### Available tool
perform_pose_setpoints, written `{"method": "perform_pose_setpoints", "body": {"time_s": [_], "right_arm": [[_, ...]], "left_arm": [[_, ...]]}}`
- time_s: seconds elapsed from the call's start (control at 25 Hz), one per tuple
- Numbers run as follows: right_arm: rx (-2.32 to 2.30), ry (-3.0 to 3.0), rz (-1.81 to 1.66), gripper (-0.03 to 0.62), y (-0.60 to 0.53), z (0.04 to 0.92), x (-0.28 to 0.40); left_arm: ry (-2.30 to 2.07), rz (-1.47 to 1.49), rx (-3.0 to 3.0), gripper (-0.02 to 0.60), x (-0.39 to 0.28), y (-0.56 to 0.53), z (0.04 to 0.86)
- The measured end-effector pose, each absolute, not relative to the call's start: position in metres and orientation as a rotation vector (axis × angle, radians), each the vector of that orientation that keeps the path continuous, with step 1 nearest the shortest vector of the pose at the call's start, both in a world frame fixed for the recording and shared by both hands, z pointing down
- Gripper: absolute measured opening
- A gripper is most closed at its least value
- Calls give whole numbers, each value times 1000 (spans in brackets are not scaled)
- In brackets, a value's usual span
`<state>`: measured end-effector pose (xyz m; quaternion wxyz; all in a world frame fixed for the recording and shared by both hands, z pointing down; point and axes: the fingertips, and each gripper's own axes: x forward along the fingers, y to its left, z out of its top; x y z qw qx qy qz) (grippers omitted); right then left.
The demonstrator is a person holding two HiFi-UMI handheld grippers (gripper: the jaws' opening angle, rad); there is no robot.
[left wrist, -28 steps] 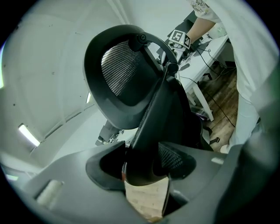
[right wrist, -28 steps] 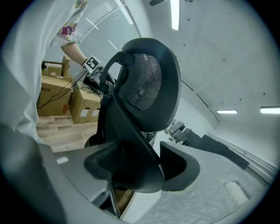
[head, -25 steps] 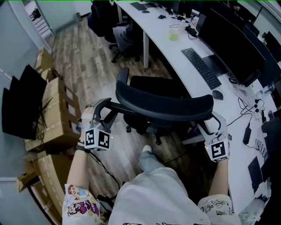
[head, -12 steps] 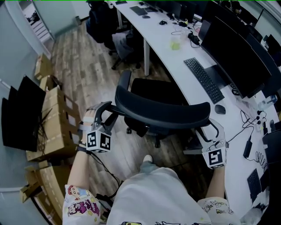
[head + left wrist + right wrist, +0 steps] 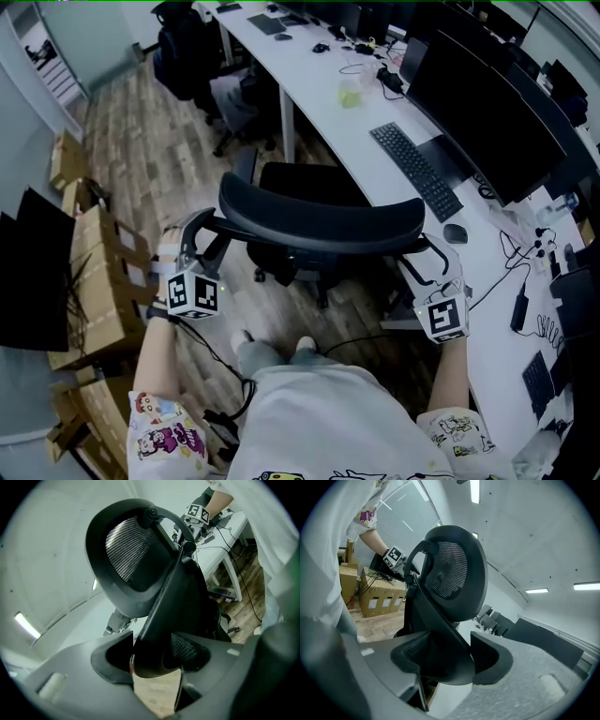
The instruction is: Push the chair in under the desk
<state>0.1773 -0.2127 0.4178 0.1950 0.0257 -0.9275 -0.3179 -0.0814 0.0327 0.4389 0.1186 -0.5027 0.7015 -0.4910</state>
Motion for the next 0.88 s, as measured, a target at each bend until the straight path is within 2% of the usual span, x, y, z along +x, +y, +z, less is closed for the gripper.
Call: {"method": "perform_pose_setpoints", "body": {"time_s": [0.88], "right_arm": [[378,-2528,-819,261,-206,417,125]], "left_arm": [[1778,-1315,-1673,255,-160,-8,435]]}}
